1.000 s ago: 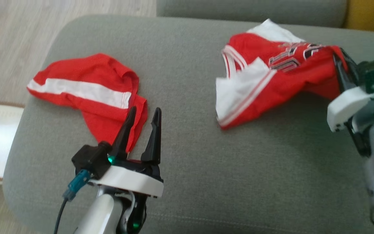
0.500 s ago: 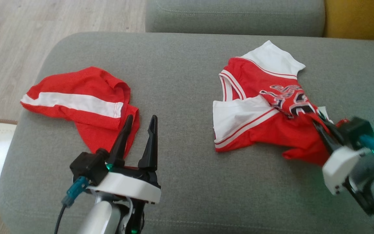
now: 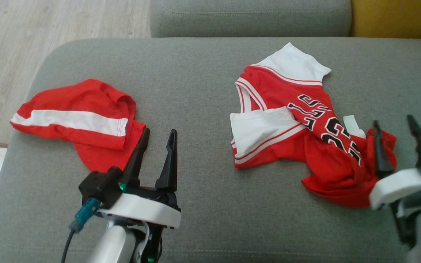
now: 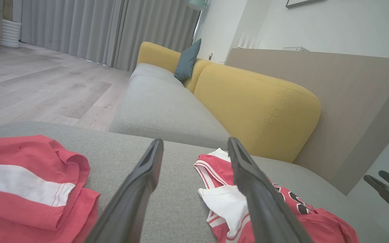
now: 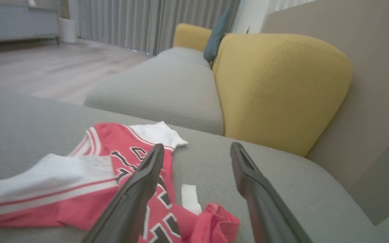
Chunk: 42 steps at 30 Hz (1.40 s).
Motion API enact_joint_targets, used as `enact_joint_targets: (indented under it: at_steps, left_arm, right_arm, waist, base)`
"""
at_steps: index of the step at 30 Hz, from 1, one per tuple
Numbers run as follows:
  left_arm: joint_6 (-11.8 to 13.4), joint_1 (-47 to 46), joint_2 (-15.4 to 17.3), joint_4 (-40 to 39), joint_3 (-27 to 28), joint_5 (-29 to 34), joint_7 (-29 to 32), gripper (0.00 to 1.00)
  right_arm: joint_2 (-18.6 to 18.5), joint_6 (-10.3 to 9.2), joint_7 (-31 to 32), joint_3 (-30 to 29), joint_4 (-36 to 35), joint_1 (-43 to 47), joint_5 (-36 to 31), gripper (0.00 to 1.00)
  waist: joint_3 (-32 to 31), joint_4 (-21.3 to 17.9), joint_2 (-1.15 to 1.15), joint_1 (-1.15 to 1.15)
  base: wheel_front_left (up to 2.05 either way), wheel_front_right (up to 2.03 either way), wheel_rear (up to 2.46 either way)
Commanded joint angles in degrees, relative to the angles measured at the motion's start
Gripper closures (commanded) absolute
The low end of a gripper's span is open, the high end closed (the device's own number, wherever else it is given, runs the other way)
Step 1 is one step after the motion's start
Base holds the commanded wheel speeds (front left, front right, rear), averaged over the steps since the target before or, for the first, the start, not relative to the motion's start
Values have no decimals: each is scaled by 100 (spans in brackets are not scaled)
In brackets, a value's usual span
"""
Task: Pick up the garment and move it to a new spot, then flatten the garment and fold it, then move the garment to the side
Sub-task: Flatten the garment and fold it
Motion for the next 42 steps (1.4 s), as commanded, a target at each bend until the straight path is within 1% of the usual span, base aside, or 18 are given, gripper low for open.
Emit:
enact_joint_targets:
  at_steps: [1, 4, 9, 12, 16, 20, 23, 31, 40, 41, 42]
  left_arm:
    - [-8, -232, 12, -193, 201, 6, -31, 0]
    - [10, -207, 12, -225, 200, -14, -31, 0]
    - [21, -177, 12, -251, 192, -15, -31, 0]
    - [7, -189, 12, -238, 190, -5, -31, 0]
    - [-12, -231, 12, -235, 174, -2, -31, 0]
    - [-11, -262, 12, -250, 129, -20, -31, 0]
    - [-14, -292, 12, -242, 108, -28, -31, 0]
    - [-28, -383, 12, -212, 104, -46, -31, 0]
    - [-21, -452, 12, -221, 92, -54, -31, 0]
    - [-20, -459, 12, -222, 99, -54, -31, 0]
    - [-20, -463, 12, -222, 110, -53, -31, 0]
  right_arm:
    - [78, -4, -165, 131, -283, 43, -1, 0]
    - [358, -4, -522, 209, -488, 367, 81, 0]
    - [480, -4, -856, 388, -607, 781, 203, 0]
    - [486, -4, -917, 616, -609, 844, 339, 0]
    - [488, -4, -742, 1037, -475, 889, 365, 0]
    - [488, -4, -380, 1318, -50, 887, 185, 0]
    - [489, -4, -181, 1359, 358, 775, 36, 0]
    - [489, -4, -34, 1212, 1246, 285, -323, 0]
    - [489, -4, 135, 987, 1985, -123, -557, 0]
    - [489, -4, 157, 952, 2040, -148, -570, 39]
    - [489, -4, 186, 930, 2093, -163, -583, 89]
  waist:
    - [-16, -11, 0, 0]
    - [-37, -32, 0, 0]
    - [-25, -82, 0, 0]
    - [-16, -89, 0, 0]
    - [47, -35, 0, 0]
    - [168, 75, 0, 0]
    - [268, 166, 0, 0]
    - [437, 340, 0, 0]
    - [558, 408, 0, 0]
    - [567, 406, 0, 0]
    - [570, 399, 0, 0]
  base:
    - [0, 0, 0]
    - [0, 0, 0]
    - [0, 0, 0]
    - [0, 0, 0]
    - [0, 0, 0]
    - [0, 0, 0]
    - [0, 0, 0]
    - [0, 0, 0]
    - [0, 0, 0]
    - [0, 0, 0]
    - [0, 0, 0]
